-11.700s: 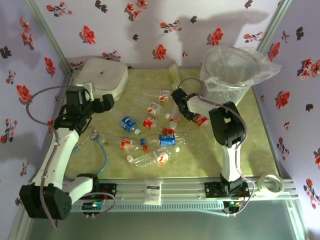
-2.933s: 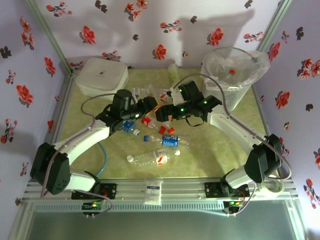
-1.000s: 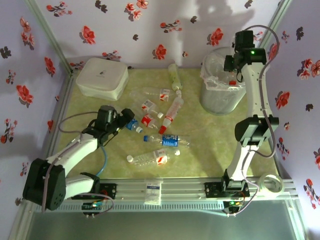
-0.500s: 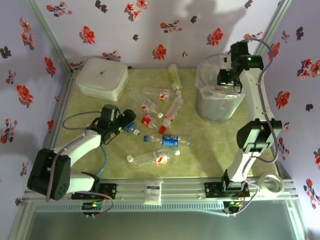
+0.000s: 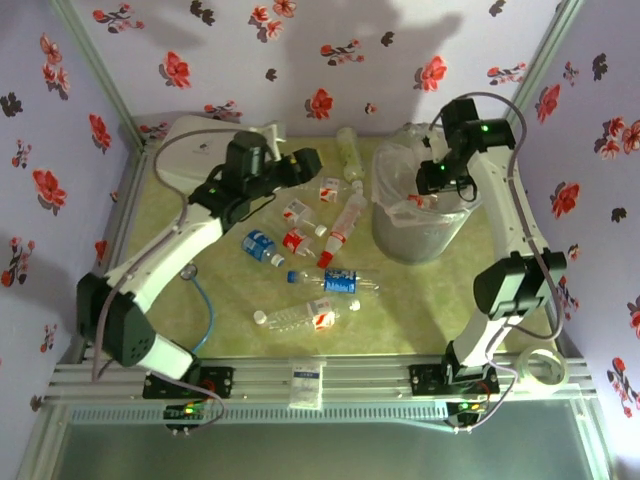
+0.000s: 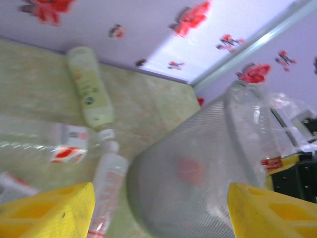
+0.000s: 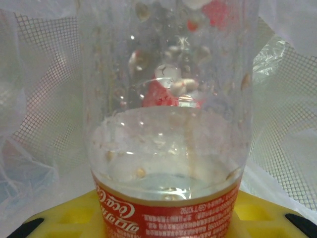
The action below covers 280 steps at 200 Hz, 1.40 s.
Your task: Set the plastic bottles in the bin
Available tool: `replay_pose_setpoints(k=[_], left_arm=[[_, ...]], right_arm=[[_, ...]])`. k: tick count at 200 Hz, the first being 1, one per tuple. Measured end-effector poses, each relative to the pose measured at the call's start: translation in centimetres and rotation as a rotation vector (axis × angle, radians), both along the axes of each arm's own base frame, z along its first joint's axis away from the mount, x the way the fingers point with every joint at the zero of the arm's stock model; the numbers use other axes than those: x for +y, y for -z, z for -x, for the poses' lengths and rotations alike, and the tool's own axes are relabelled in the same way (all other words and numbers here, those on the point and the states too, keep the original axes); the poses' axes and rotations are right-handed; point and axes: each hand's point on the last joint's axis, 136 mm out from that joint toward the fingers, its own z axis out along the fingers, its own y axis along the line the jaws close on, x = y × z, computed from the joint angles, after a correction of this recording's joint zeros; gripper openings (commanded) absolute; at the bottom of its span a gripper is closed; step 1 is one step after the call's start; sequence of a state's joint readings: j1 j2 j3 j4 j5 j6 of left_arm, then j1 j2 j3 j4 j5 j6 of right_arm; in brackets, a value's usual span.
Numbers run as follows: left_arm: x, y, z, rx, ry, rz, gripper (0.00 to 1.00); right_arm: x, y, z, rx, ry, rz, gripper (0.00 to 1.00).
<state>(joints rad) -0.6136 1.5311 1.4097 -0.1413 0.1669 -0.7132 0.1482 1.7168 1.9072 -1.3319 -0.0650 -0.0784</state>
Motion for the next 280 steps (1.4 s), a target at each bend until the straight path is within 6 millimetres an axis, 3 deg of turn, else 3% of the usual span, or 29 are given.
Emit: replay_pose_setpoints(k=[26,52,72,87,136,189,222,248,280], left_arm=[[-5.0,0.6,-0.5,0.005,0.110,0.000,0.69],[-9.0,1.9,-1.0,0.021,0.182,0.003,0.71],[-10.8,2.8,-1.1,0.036,0.218,0.004,0.70],[-11.7,3.3,-1.1,0.042,0.235,0.003,0.69],[-12.4,2.3,-1.1,0.028,0.250,0.021,0.59],[-12.8,2.3,-0.9,0.027,0.263,0.026,0.44],[-13.3,2.9,-0.8,0.035,0.272,0.025,0.34],[-13.8,2.6,-0.3,0.031,0.289,0.035,0.27],[-14.3,2.6,0.1,0.034,0.292,0.060,0.24]], right_arm=[[0.2,-0.2,1.6,-0.001,-0.008,-0.023,0.46],[0.3,-0.9,2.6,-0.050,0.009,-0.051,0.73],[0.2,-1.9,3.5,-0.089,0.037,-0.067,0.89],[-0.2,-3.1,3.9,-0.131,0.065,-0.073,0.92],[-1.7,-7.1,4.5,-0.284,0.184,-0.101,0.83],[-5.3,-9.3,4.5,-0.385,0.402,-0.097,0.54],[-4.9,-9.4,2.4,-0.417,0.467,-0.183,0.48],[-3.8,-8.1,0.0,-0.404,0.480,-0.260,0.45],[-2.7,-6.5,-1.2,-0.368,0.504,-0.328,0.49]])
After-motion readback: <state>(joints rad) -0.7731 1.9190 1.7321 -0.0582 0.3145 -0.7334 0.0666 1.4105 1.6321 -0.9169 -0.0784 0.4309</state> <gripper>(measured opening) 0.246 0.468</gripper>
